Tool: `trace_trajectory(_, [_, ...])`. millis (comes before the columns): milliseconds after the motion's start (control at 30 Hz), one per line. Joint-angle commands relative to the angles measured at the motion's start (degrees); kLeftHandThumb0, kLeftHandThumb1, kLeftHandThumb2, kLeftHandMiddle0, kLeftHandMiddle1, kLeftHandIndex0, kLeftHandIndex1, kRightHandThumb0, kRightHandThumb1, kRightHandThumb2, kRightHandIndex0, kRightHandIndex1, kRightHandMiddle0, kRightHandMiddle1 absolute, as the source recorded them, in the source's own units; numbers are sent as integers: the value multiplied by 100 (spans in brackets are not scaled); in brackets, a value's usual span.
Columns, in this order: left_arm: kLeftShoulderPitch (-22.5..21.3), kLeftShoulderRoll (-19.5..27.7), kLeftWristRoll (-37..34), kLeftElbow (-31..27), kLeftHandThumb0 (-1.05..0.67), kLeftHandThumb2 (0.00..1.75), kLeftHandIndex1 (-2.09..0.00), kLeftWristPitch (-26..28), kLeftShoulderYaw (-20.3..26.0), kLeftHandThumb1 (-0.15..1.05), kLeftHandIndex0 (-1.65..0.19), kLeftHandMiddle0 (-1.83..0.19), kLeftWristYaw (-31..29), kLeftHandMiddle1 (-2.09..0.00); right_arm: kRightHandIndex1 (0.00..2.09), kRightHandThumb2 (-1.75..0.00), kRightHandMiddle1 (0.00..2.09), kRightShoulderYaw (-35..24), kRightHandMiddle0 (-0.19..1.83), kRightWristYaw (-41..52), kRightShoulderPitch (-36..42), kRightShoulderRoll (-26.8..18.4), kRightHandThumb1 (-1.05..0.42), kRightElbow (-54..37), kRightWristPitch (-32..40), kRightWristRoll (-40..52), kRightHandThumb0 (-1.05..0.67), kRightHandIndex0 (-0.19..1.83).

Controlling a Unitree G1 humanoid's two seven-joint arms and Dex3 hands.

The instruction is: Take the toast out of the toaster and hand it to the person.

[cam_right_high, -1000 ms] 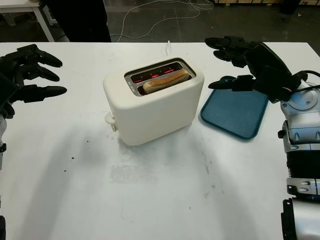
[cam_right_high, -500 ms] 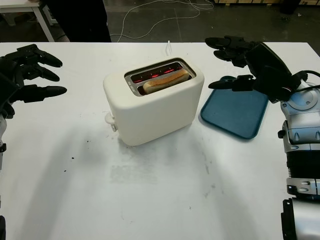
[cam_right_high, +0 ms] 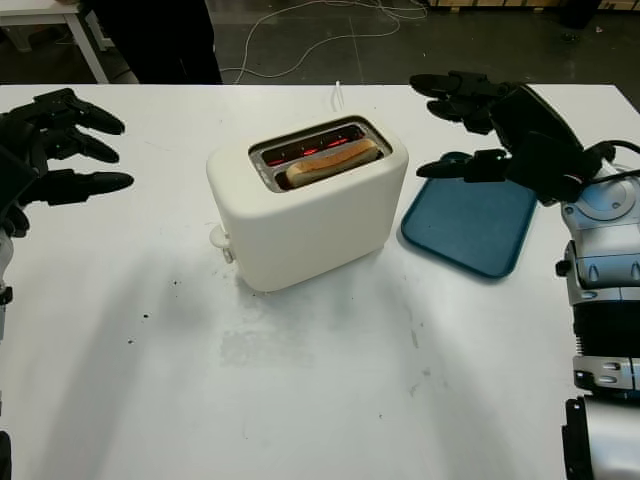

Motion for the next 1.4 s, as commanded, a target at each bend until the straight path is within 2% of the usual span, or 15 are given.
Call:
trace_trajectory(0, [48,0,-56,-6,-105,0,-111,-59,55,56,-52,-48,28,-126,12,0,1,32,41,-66,29,40,-74,18,-122,-68,-66,37])
trace_trajectory(633, [60,1,-15,13,-105,0,-111,-93,15,59,-53,-50,27,-126,14,-1,1,30,43,-104,70,25,-74,-65,-132,-189,-67,37])
trace_trajectory(800, [64,21,8,-11,-105,0,-111,-54,17,58,-53,-51,39,-125,14,0,0,9,41,-12,37,85,-73,14,-149,-56,-63,36])
trace_trajectory(1000, [91,1,-56,23,-105,0,-111,-113,63,57,-53,-50,25,-126,15,0,0,19,41,5,33,84,-74,-41,-71,-50,-66,35])
trace_trajectory(1100, [96,22,-55,21,-105,0,-112,-113,67,57,-53,-50,9,-127,14,0,0,-6,39,57,35,125,-73,-44,56,53,-62,32])
trace_trajectory(1367, [60,45,-22,57,-105,0,-112,-128,35,58,-53,-51,6,-126,17,0,1,2,41,21,44,90,-74,5,-135,-36,-64,34])
